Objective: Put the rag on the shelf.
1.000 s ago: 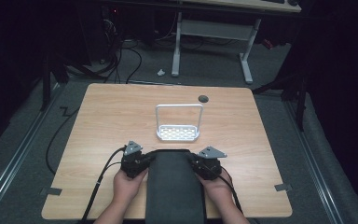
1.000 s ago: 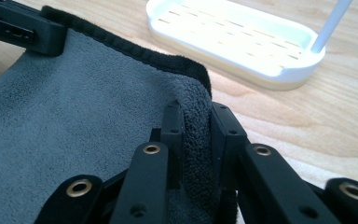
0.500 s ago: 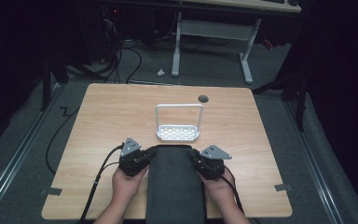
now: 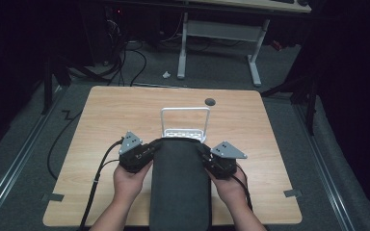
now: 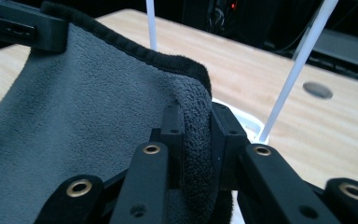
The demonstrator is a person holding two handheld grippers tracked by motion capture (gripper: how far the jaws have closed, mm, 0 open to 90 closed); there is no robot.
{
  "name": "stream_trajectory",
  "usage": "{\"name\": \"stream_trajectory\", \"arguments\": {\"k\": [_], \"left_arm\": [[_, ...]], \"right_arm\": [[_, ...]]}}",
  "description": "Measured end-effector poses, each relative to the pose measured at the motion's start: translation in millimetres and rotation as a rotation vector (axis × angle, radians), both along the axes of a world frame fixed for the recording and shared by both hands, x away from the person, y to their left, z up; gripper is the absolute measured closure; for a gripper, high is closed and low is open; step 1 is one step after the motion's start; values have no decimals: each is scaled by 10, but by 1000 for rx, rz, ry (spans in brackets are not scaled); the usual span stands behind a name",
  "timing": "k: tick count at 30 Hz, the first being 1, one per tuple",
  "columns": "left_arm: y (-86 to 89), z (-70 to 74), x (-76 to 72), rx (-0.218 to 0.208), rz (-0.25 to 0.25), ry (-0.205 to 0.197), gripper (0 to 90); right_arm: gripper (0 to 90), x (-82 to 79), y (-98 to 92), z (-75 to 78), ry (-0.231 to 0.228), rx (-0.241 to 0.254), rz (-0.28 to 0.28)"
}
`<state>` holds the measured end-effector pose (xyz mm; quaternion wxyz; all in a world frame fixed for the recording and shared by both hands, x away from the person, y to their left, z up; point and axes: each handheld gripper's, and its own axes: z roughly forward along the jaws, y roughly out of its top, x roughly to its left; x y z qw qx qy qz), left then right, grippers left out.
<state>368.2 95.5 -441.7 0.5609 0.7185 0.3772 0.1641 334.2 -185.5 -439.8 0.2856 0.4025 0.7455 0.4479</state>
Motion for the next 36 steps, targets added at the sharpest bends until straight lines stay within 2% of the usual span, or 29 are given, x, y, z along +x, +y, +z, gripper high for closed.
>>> {"name": "stream_trajectory", "arguments": {"k": [3, 7, 18, 29, 36], "left_arm": [[13, 110, 9, -10, 4, -35, 839], [27, 219, 27, -23, 7, -54, 839], [56, 519, 66, -45, 26, -123, 839], [23, 858, 107, -28, 23, -200, 839], [-20, 1054, 172, -30, 16, -225, 840]], "right_arm": [[782, 16, 8, 106, -20, 4, 0], [782, 44, 16, 283, -60, 16, -2], [783, 102, 43, 570, -125, 29, -4], [783, 139, 14, 826, -176, 50, -11], [783, 158, -46, 1026, -211, 78, -29]]}}
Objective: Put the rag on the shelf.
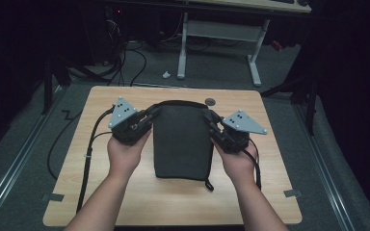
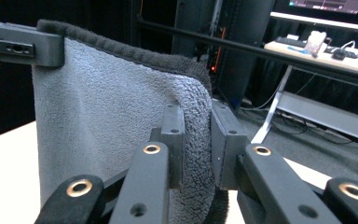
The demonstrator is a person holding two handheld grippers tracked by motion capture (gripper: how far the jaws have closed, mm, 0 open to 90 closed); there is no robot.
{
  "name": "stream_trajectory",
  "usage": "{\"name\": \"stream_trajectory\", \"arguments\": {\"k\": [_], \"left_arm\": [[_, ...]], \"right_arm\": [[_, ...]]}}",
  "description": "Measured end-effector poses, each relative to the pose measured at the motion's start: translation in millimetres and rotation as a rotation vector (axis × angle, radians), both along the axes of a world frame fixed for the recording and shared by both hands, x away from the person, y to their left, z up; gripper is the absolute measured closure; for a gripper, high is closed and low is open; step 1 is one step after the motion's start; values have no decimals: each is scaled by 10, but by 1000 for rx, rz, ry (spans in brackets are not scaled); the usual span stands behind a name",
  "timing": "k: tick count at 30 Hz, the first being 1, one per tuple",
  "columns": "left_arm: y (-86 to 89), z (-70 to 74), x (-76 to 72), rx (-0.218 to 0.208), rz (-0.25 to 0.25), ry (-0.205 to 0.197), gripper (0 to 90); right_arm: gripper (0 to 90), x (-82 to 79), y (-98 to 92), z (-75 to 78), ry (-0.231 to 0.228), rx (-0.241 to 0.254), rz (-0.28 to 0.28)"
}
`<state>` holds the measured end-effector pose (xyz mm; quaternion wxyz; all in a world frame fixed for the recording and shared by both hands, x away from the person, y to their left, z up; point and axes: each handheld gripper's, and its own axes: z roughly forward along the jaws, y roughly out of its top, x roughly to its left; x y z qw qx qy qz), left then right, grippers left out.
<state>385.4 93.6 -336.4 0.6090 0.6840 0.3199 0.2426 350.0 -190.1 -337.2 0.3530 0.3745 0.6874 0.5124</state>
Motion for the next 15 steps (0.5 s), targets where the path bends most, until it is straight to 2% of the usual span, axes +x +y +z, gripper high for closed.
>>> {"name": "stream_trajectory", "arguments": {"k": [3, 6, 15], "left_arm": [[-25, 94, 4, -2, -6, -22, 839], [-38, 117, 18, -14, -6, -25, 839], [-43, 170, 62, -17, -1, -30, 841]], "right_arm": [[783, 4, -23, 93, -19, 4, -6], [783, 13, -48, 169, -34, 9, -10], [784, 42, -55, 215, -44, 7, -14]]}}
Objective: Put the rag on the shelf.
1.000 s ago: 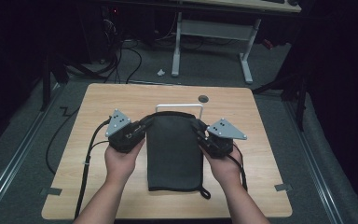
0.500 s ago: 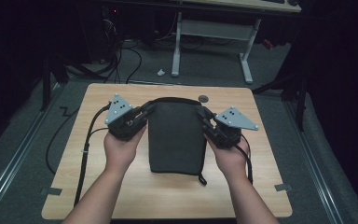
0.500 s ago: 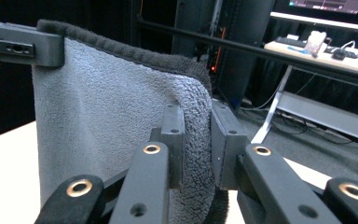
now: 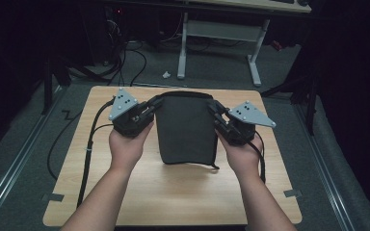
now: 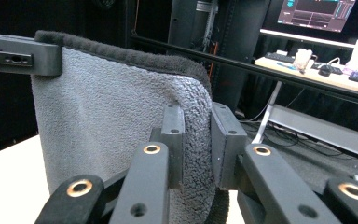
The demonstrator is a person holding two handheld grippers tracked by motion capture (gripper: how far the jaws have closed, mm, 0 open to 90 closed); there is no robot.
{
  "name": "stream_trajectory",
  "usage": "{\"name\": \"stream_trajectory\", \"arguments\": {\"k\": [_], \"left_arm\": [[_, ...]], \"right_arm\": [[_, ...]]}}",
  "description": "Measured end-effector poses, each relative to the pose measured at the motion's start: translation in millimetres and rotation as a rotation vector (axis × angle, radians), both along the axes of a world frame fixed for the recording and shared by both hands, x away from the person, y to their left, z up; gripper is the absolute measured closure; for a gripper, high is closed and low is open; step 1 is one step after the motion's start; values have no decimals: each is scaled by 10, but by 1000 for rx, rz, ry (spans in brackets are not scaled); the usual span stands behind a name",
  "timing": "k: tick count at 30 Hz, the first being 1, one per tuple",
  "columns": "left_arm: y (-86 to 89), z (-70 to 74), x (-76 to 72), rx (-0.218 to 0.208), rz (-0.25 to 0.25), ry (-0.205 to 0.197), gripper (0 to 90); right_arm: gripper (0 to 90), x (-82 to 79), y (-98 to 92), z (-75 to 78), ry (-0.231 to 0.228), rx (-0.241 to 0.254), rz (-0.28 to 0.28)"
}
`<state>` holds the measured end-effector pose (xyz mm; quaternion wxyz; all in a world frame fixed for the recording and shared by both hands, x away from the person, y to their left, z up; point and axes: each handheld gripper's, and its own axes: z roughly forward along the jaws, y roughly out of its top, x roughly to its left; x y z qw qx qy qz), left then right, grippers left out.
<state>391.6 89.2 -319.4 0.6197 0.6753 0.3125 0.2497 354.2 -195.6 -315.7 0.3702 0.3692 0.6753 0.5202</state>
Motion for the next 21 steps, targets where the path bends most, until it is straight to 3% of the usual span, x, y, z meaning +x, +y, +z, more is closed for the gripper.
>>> {"name": "stream_trajectory", "arguments": {"k": [9, 21], "left_arm": [[-3, 175, 256, 33, 27, -19, 843], [-136, 271, 909, 96, 73, -16, 841]], "right_arm": [[784, 182, 46, 124, -1, -12, -2], [784, 804, 11, 217, 32, -30, -11]]}}
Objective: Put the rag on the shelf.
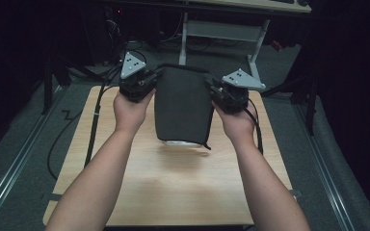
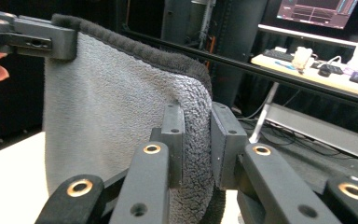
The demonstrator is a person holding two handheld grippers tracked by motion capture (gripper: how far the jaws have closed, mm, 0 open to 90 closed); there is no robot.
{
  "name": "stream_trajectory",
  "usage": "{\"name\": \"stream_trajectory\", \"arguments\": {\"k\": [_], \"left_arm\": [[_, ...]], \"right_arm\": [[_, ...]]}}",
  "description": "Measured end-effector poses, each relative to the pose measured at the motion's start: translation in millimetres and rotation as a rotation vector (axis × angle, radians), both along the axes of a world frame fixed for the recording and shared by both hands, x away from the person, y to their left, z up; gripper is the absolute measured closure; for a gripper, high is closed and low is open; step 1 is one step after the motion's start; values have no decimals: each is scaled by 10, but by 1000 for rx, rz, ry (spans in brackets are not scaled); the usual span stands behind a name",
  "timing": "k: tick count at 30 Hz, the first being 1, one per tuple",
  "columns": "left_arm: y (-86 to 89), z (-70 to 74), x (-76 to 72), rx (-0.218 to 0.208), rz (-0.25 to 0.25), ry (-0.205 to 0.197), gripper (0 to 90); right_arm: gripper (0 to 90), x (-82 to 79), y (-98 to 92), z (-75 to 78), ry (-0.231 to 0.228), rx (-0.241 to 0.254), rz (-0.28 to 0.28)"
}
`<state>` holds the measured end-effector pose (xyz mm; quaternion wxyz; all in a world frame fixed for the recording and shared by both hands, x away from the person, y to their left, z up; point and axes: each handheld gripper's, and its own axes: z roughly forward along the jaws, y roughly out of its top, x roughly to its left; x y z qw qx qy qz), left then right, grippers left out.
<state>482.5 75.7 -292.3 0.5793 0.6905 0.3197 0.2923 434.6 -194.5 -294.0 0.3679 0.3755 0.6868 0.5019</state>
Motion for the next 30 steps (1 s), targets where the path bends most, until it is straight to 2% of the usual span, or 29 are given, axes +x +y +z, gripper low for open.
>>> {"name": "stream_trajectory", "arguments": {"k": [1, 4, 7, 10, 13, 17, 21, 24, 26, 30], "left_arm": [[-18, -14, 59, 18, 11, -1, 841], [-51, -85, 203, 34, 6, 21, 839], [-80, -195, 318, 69, 7, 49, 839], [-78, -360, 409, 83, -6, 92, 839], [-65, -594, 496, 92, -20, 154, 841], [-43, -838, 544, 76, -32, 225, 842], [-21, -1029, 562, 65, -42, 277, 844], [-7, -1098, 570, 50, -45, 299, 844], [9, -1121, 569, 35, -46, 310, 844], [15, -1159, 558, 47, -53, 321, 844]], "right_arm": [[785, 64, -16, -7, 7, 0, -2], [784, 282, -93, -74, 48, 35, 6], [785, 440, -115, -170, 78, 13, 5], [785, 544, -138, -286, 117, -2, 10], [785, 632, -168, -445, 163, -17, 26], [786, 712, -178, -639, 220, -32, 35], [788, 758, -192, -797, 254, -39, 41], [790, 771, -192, -852, 273, -38, 42], [791, 776, -184, -859, 270, -37, 42], [791, 784, -192, -874, 281, -39, 53]]}}
